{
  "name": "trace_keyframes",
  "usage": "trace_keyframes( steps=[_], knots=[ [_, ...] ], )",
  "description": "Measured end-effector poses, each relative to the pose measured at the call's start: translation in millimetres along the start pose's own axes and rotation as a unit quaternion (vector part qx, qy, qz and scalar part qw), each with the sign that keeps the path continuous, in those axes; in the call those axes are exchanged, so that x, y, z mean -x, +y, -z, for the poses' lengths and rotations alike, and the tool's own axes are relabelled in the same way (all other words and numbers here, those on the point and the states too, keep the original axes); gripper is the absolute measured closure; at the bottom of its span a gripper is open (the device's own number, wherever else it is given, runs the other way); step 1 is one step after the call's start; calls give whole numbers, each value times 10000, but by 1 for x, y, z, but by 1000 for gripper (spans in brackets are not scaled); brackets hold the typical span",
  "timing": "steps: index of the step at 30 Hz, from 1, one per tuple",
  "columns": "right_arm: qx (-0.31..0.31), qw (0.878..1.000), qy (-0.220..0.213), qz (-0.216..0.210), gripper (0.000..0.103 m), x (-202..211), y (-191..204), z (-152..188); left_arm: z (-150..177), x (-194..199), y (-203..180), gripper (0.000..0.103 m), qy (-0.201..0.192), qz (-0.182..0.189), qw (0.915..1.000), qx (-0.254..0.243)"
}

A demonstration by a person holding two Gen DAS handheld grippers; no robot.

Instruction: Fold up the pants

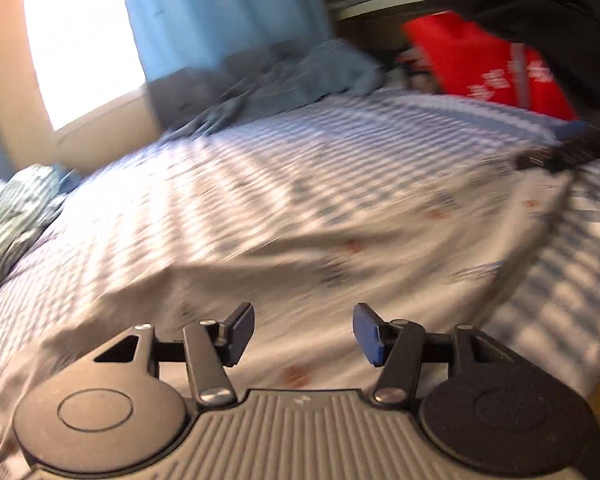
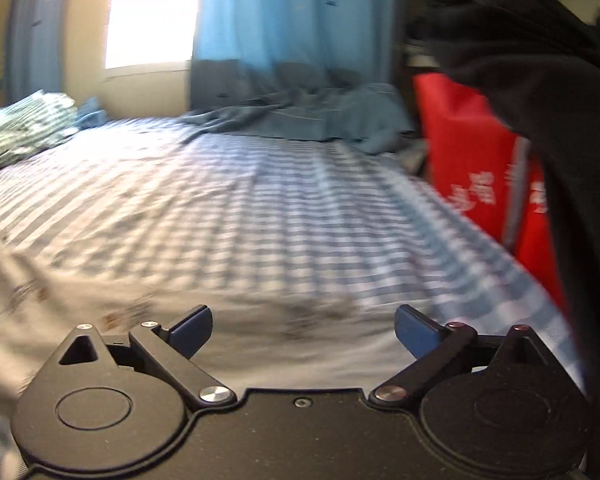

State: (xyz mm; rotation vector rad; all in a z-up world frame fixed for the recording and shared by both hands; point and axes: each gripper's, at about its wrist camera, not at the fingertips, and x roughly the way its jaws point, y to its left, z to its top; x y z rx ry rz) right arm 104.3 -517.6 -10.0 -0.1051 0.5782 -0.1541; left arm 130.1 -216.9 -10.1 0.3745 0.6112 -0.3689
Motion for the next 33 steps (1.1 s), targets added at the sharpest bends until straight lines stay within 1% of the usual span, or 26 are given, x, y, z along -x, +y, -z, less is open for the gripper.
trace_keyframes(
  steps=[2,4,5,6,8,10,11,13,14,15,17,18,20,21,23,26,27,28,29,30,31,33],
  knots=[
    [311,9994,139,104,3,-1,22,11,14,-1,31,43,229,-361,9989,214],
    [636,9970,313,320,2,-5,37,26,32,6,64,43,337,-680,9964,375],
    [698,9962,288,439,1,-4,41,36,41,11,79,43,388,-819,9949,451],
    [551,9972,148,490,1,0,39,42,52,18,99,43,448,-971,9927,564],
    [199,9976,226,627,1,10,37,44,74,36,135,43,517,-1234,9872,872],
    [42,9974,101,718,1,24,43,42,95,57,168,42,516,-1526,9790,1247],
    [23,9977,-5,684,1,31,48,39,106,69,187,42,508,-1687,9732,1480],
    [25,9984,-195,526,1,44,64,35,124,85,222,42,566,-1926,9593,1986],
    [38,9987,-270,421,1,49,76,33,132,92,241,45,633,-1975,9517,2264],
    [44,9989,-327,319,1,53,89,33,138,96,257,48,671,-1968,9446,2541],
    [-48,9990,-418,126,1,58,117,30,148,100,286,62,669,-1799,9309,3107],
    [-149,9989,-439,30,1,59,134,31,149,101,296,63,645,-1648,9262,3329],
    [-437,9979,-440,-171,1,60,164,31,152,100,315,64,527,-1231,9176,3743],
    [-602,9968,-440,-296,1,62,179,30,150,98,321,64,554,-1083,9146,3857],
    [-743,9944,-484,-579,1,63,207,26,146,91,326,64,535,-797,9117,3996],
    [-527,9940,-473,-836,1,62,244,16,142,80,336,64,453,-571,9053,4184],
    [-432,9941,-447,-890,1,60,251,13,142,78,340,64,460,-539,9018,4263],
    [-329,9943,-435,-914,1,59,260,11,141,71,342,71,505,-549,8983,4331],
    [-250,9945,-418,-923,1,57,266,9,140,66,344,102,588,-623,8972,4332],
    [-188,9948,-376,-926,1,55,270,7,139,63,345,103,697,-776,8977,4281],
    [-155,9952,-320,-909,1,53,274,6,137,63,346,103,701,-890,9003,4202],
    [-159,9954,-300,-891,1,52,278,4,133,75,343,103,412,-1078,9091,4003]
  ],
)
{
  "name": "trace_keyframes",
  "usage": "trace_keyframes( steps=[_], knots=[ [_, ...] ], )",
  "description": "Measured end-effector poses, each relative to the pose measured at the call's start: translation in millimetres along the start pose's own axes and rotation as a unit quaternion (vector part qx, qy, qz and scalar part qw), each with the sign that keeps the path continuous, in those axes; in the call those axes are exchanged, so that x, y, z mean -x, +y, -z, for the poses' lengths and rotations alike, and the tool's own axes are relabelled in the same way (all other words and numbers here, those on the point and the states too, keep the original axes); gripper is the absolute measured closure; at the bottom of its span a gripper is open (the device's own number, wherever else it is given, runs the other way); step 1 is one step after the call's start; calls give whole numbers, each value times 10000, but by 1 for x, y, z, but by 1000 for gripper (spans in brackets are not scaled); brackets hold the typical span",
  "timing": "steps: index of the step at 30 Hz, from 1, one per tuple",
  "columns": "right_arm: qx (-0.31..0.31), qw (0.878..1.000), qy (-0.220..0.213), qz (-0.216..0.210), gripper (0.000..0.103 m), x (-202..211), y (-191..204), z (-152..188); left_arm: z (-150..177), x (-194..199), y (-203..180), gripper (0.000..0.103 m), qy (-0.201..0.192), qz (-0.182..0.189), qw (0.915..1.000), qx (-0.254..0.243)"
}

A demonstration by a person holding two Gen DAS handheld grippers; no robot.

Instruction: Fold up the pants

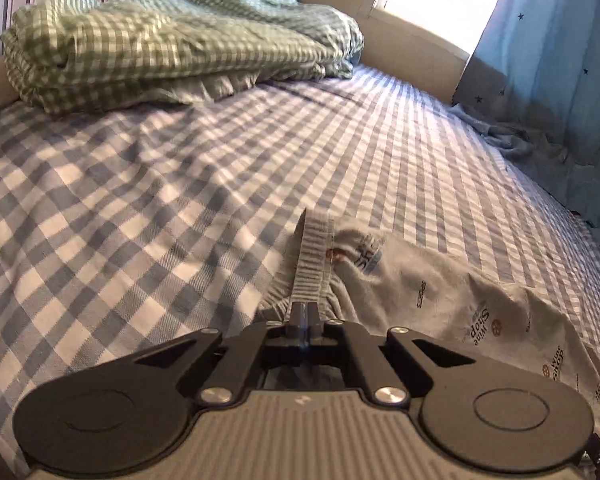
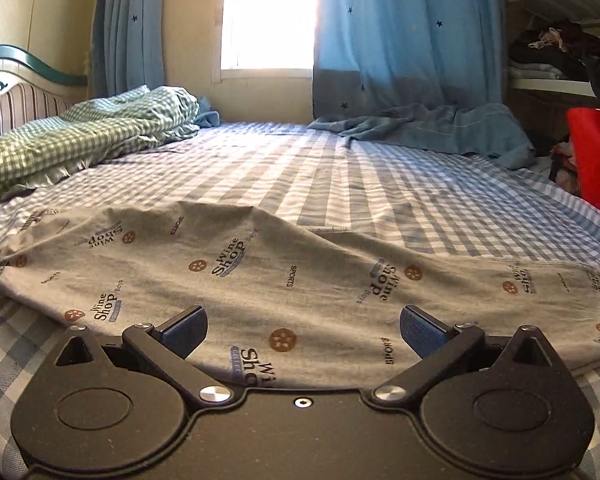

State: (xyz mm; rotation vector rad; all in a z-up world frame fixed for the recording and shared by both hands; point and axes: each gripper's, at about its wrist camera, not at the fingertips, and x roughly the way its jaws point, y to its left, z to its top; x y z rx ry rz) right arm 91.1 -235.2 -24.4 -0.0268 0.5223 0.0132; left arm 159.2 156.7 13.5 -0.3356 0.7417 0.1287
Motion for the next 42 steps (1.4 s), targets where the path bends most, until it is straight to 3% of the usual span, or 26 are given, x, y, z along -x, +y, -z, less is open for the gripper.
trace_keyframes(
  steps=[3,5,8,9,11,13,18,20,21,23,26,29,31,33,35,36,42],
  knots=[
    [-3,10000,-4,-54,1,-1,2,0,1,15,-7,103,-371,-211,9981,-435],
    [19,9999,91,-48,1,-4,3,2,0,12,-6,103,-89,-112,9989,-454],
    [20,9999,65,-85,1,-3,4,4,6,11,10,100,221,328,9992,-51],
    [15,9999,67,-106,1,-2,5,5,8,12,14,96,223,410,9989,85],
    [32,9998,129,-131,1,-4,6,9,13,10,20,67,230,494,9982,236],
    [50,9998,164,-117,1,-5,6,10,14,9,20,54,225,530,9979,309],
    [-143,9996,116,-218,1,-5,5,9,6,-4,16,56,345,763,9944,648],
    [-191,9993,183,-252,1,-10,6,10,3,-13,9,103,464,472,9959,620],
    [-216,9992,243,-253,1,-12,6,10,2,-13,4,103,431,214,9976,496],
    [-280,9989,295,-247,1,-13,6,11,3,-2,-7,103,-9,-77,9999,123],
    [-328,9987,249,-289,1,-11,5,12,9,18,-24,103,-684,-534,9944,-601],
    [-291,9985,378,-274,1,-18,6,15,10,7,-26,103,-470,-556,9942,-787],
    [-252,9987,358,-260,1,-17,8,16,12,7,-11,103,-205,-113,9990,-372],
    [-239,9988,343,-271,1,-17,8,18,14,12,3,97,-71,323,9994,77],
    [-224,9988,346,-271,1,-18,9,18,17,15,13,62,-24,523,9982,290],
    [-197,9988,350,-262,1,-19,10,18,17,16,14,56,-5,564,9979,325],
    [-142,9990,348,-250,1,-19,13,18,8,-6,12,52,370,816,9938,651]
  ],
)
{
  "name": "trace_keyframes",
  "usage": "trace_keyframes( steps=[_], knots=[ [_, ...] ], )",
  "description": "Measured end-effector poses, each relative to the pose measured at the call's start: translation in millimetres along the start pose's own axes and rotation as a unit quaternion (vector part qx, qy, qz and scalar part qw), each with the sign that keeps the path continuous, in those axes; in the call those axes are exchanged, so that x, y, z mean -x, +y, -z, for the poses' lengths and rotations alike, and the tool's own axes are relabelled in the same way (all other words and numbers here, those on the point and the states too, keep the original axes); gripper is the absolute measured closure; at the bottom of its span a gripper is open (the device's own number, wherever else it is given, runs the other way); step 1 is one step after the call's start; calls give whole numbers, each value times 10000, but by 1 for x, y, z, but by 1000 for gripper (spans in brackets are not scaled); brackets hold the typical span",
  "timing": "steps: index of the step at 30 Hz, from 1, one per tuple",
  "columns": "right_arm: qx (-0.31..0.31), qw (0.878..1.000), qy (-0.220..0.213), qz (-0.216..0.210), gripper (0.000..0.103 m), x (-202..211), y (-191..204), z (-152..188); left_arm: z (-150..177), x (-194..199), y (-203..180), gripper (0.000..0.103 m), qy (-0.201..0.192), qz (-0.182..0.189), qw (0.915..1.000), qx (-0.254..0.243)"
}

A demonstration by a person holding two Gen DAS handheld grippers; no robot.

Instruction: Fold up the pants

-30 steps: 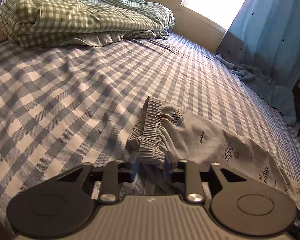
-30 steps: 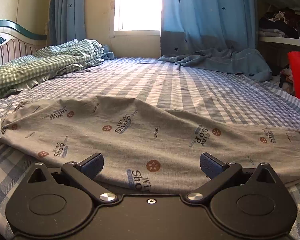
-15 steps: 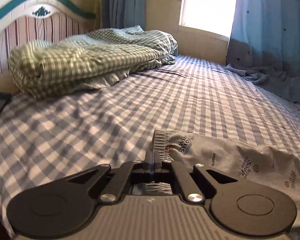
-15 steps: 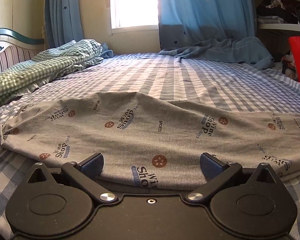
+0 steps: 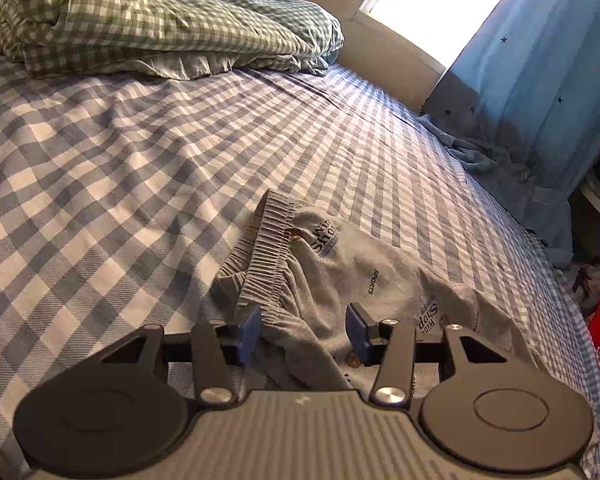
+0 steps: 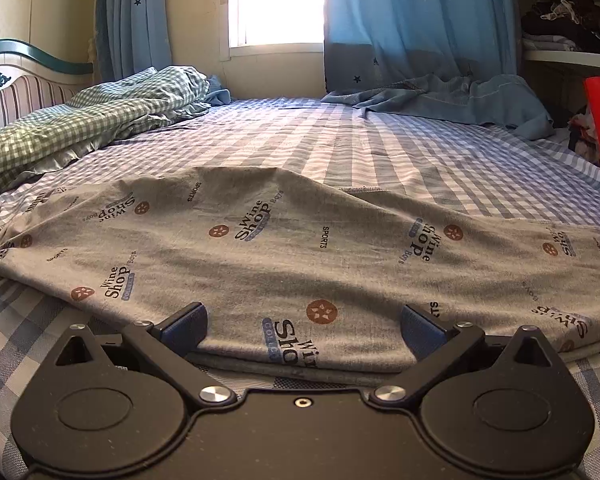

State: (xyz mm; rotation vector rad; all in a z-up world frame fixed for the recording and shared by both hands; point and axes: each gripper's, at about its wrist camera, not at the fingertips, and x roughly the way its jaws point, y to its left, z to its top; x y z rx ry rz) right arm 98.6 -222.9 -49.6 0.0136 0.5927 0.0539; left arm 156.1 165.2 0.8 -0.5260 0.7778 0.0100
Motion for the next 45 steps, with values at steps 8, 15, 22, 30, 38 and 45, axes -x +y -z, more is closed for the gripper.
trace_keyframes(
  steps=[8,15,22,30,38,45],
  knots=[
    [59,10000,0,5,1,1,1,-1,-1,11,-25,103,-682,-725,9934,-570],
    [40,10000,7,-54,1,1,-1,-1,18,-16,-16,103,-449,-1274,9857,-1006],
    [241,9995,25,-180,1,4,-3,-6,29,-2,-21,99,-680,-1784,9694,-1545],
    [-108,9865,40,-1632,1,-38,-54,-106,33,19,-87,13,-1338,-1236,9480,-2609],
    [-718,9432,1327,-2961,20,-171,-57,-179,69,-47,-158,6,-867,-642,9266,-3601],
    [53,9307,2047,-3032,61,-191,-21,-169,95,-70,-146,5,-494,-768,9227,-3747]
  ],
)
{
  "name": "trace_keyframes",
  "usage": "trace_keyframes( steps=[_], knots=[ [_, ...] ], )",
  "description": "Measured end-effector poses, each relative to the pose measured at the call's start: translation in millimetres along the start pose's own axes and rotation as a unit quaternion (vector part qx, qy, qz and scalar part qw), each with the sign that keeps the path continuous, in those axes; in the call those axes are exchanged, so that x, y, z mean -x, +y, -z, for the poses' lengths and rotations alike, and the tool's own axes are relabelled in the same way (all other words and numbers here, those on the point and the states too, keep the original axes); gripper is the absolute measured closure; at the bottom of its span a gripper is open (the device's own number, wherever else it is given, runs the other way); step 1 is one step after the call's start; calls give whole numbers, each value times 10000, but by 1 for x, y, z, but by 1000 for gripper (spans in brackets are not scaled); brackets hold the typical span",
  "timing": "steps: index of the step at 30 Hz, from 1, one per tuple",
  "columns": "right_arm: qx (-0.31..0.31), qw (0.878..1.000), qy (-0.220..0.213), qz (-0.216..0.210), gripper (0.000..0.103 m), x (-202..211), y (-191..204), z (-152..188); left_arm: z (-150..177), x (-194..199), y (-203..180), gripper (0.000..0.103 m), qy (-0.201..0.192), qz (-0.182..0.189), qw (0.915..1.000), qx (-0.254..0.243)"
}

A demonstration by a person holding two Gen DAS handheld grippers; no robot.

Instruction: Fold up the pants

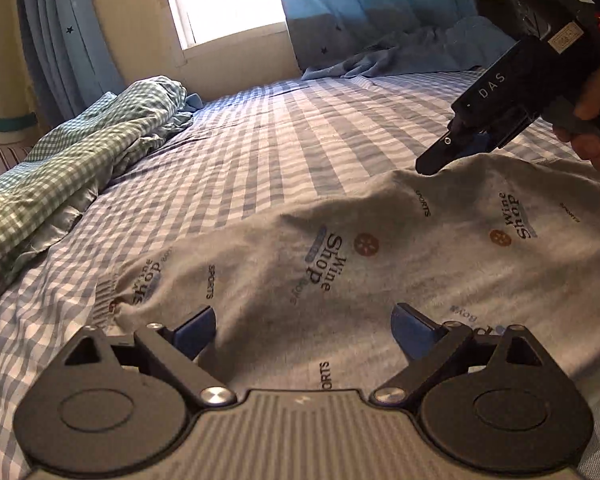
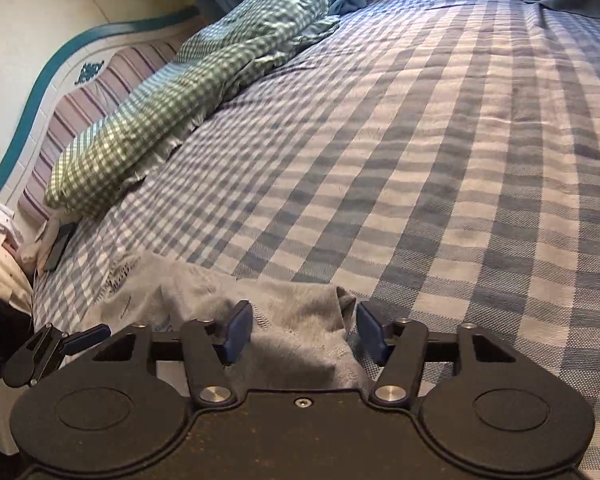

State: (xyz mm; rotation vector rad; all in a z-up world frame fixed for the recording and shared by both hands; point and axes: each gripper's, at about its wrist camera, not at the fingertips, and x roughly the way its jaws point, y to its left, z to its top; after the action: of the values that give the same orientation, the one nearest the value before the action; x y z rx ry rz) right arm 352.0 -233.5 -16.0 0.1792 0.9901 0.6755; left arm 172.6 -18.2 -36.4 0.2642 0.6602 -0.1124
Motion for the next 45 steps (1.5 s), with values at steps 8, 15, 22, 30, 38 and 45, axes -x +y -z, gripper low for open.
trace_keyframes(
  steps=[8,15,22,30,38,45],
  knots=[
    [-276,9994,-132,-142,61,-4,-10,-4,11,2,27,1,146,340,9964,768],
    [-715,9955,32,-623,77,-7,-14,-8,13,0,31,0,103,321,9965,768],
    [-923,9919,-18,-871,74,6,-25,-15,13,0,27,0,116,338,9961,806],
    [-410,9976,-46,-562,73,18,-11,3,13,-1,28,0,124,342,9960,813],
    [650,9974,-256,-181,81,23,32,38,13,-1,27,0,125,342,9960,812],
    [-268,9978,-431,-433,70,17,0,26,13,-2,28,0,122,341,9961,811]
  ],
)
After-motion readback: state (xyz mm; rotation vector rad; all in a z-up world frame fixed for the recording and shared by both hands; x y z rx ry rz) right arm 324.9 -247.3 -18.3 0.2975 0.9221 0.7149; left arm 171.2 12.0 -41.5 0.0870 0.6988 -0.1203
